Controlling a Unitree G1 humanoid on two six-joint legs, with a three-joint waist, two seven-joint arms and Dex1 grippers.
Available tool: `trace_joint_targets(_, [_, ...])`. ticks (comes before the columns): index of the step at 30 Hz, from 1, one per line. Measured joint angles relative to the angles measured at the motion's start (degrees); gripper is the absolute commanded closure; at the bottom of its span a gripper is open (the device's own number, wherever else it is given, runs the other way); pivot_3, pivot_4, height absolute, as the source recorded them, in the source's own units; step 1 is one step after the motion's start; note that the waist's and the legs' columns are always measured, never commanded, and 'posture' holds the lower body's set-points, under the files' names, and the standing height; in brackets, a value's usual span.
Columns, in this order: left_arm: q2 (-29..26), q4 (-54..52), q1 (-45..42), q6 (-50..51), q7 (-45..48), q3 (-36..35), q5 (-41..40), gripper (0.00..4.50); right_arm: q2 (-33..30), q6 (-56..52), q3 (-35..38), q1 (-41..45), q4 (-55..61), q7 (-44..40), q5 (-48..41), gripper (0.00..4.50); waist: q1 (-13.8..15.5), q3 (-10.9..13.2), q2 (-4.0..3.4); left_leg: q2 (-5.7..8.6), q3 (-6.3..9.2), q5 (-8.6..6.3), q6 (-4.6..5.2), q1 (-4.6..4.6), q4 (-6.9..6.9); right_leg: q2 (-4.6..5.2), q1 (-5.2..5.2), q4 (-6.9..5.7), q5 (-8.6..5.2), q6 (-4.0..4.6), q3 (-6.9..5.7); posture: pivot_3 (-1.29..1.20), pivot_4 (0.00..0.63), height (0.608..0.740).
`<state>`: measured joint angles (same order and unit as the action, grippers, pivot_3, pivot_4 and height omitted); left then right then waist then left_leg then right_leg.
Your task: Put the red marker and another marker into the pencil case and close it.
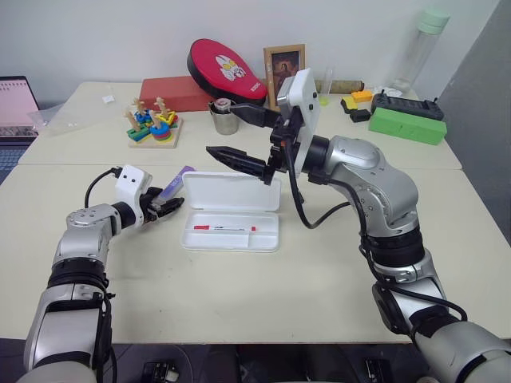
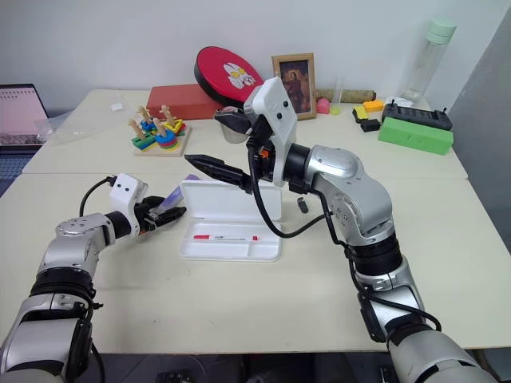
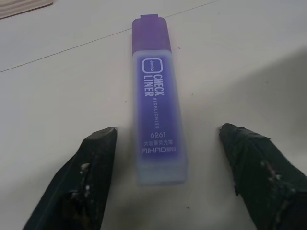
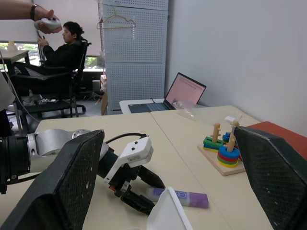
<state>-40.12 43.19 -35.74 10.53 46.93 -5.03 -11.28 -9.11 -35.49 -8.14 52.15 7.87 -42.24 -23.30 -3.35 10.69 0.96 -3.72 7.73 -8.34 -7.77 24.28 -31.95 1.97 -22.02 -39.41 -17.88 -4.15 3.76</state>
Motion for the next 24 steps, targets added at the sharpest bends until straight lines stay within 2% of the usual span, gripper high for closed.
trace_joint_targets(9, [0.5,0.2,0.3,-0.6,0.0,-0.3,0.0,3.3,-0.3,0.3,0.0,0.0,0.0,0.0,0.0,0.0,-0.1,0.0,0.0,0.0,-0.01,0.01,0.0,-0.16,0.0,-0.01,0.0,-0.25,-0.04,-0.03,0.03,0.0,0.15,0.74])
trace_joint_targets(14, [0.6,-1.0,2.1,-0.6,-1.8,-2.6,-1.0,3.3,-0.6,1.0,-0.2,0.0,-0.1,-0.3,0.0,0.0,-0.4,0.0,0.0,-0.01,-0.01,0.01,0.0,-0.16,0.01,-0.01,-0.01,-0.26,-0.03,0.0,0.04,0.0,0.15,0.74])
trace_joint_targets(16, [0.7,-3.6,3.9,-0.4,-3.9,-5.6,-2.5,3.3,-1.4,1.1,0.0,-0.3,-0.1,-0.8,-0.5,0.0,-0.5,0.0,0.01,-0.01,-0.01,0.01,0.0,-0.12,0.02,-0.01,-0.05,-0.25,-0.02,0.01,0.04,0.0,0.15,0.74])
trace_joint_targets(18, [0.6,-10.0,5.5,1.6,-5.0,-9.2,-5.5,3.3,-2.8,0.7,1.0,-1.1,0.0,-1.9,-2.1,0.0,-0.4,0.1,0.08,-0.01,0.04,0.02,-0.01,0.03,0.01,0.0,-0.12,-0.25,-0.01,0.02,0.01,0.0,0.15,0.74])
trace_joint_targets(20, [-0.7,-22.6,5.9,7.0,-4.2,-12.8,-11.7,3.3,-5.0,-1.2,2.6,-2.1,0.4,-3.9,-4.9,0.0,0.3,0.1,0.18,0.0,0.1,0.02,-0.02,0.19,-0.01,0.01,-0.17,-0.18,-0.01,0.02,-0.05,0.0,0.15,0.74])
trace_joint_targets(24, [-8.1,-46.9,7.8,15.6,3.4,-12.9,-21.1,3.3,-10.2,-4.1,4.1,-3.5,3.4,-8.1,-9.2,0.0,0.3,0.1,0.18,0.03,0.01,0.01,-0.01,0.2,0.02,0.07,-0.11,0.09,-0.01,0.01,-0.01,0.0,0.15,0.74])
